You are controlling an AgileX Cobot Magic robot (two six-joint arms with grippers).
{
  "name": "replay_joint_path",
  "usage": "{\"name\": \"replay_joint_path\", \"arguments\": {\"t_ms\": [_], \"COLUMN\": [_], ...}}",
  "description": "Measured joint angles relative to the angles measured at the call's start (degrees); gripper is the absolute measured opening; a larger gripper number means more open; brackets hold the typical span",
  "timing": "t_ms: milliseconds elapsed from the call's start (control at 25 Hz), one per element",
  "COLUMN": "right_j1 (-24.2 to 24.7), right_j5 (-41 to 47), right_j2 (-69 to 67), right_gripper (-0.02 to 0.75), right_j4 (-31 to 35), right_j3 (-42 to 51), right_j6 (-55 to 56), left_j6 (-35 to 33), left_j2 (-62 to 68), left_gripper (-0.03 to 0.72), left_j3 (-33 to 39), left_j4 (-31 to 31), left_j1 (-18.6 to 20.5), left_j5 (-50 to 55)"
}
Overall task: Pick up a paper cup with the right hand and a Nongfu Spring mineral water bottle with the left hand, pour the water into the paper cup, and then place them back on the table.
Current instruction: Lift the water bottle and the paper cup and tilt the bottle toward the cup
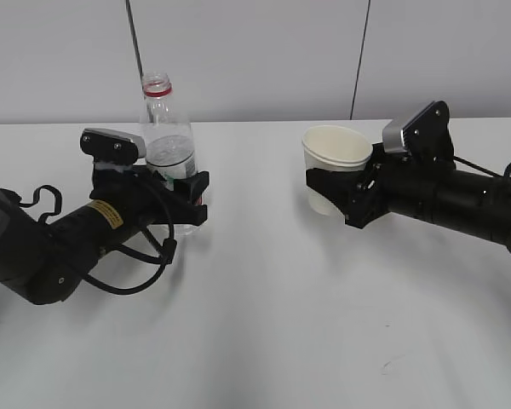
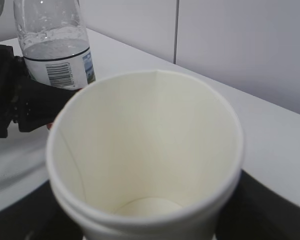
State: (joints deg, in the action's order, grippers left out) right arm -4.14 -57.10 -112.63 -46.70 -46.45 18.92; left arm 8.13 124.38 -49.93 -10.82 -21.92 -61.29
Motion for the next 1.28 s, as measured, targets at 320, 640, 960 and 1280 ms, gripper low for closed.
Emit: {"name": "replay_joint_path", "arguments": {"t_ms": [320, 640, 960, 1280], "right_j1": [0.00, -0.41, -7.05, -13.31], "right_j5": [0.00, 0.00, 0.33, 4.41], "right_j2": [0.00, 0.00, -4.49, -7.23], "right_gripper": [0.482, 0.482, 0.482, 0.482], "right_j4": [0.00, -0.11, 0.01, 0.13], "right_j3": [0.00, 0.00, -3.56, -9.69], "right_j6": [0.00, 0.00, 0.96, 2.50], "left_j6": [0.05, 0.36, 0.40, -0.15], "left_j2": [0.00, -1.77, -3.70, -4.01], "left_gripper": [0.400, 0.398, 0.398, 0.398], "left_j3": [0.00, 0.00, -0.05, -7.06], "left_j4": [0.00, -4.79, -9.46, -17.96], "left_j1": [0.00, 3.80, 9.52, 12.01], "left_j5": [-0.10, 3.11, 4.94, 11.25]}}
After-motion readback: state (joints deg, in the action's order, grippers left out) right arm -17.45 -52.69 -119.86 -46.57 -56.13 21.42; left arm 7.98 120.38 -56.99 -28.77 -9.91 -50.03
